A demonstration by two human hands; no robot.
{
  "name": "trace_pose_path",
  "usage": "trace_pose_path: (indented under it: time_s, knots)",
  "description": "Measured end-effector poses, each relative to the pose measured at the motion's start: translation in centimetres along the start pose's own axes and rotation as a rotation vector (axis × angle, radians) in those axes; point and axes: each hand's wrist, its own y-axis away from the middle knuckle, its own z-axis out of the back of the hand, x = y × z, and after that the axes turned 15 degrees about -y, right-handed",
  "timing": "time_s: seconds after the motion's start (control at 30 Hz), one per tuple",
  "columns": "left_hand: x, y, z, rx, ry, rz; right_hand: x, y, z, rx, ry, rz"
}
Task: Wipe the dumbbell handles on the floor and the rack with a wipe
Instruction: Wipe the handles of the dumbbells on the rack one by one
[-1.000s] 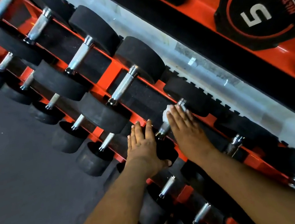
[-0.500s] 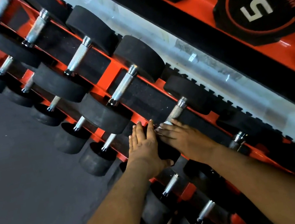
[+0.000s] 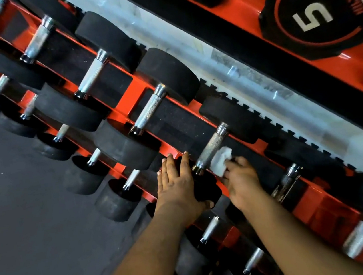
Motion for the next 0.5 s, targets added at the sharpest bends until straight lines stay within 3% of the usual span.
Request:
trace_pose_path:
  time_s: [0.13, 0.3, 0.43, 0.5]
  knots:
    - [0.0, 0.1, 0.0, -0.016, 0.013, -0.003, 0.8, 1.7, -3.3, 0.073, -0.173, -0.143]
    - [0.2, 0.0, -0.1, -0.016, 0.012, -0.006, 4.5, -0.2, -3.7, 0.082, -0.347, -0.093]
    - [0.1, 0.0, -0.1, -0.017, 0.020, -0.010, 1.8, 2.1, -3.6, 0.159, 0.097, -0.190]
    - [0.1, 0.1, 0.0, -0.015, 0.018, -0.010, 1.4, 2.5, -3.6, 0.185, 0.134, -0.226]
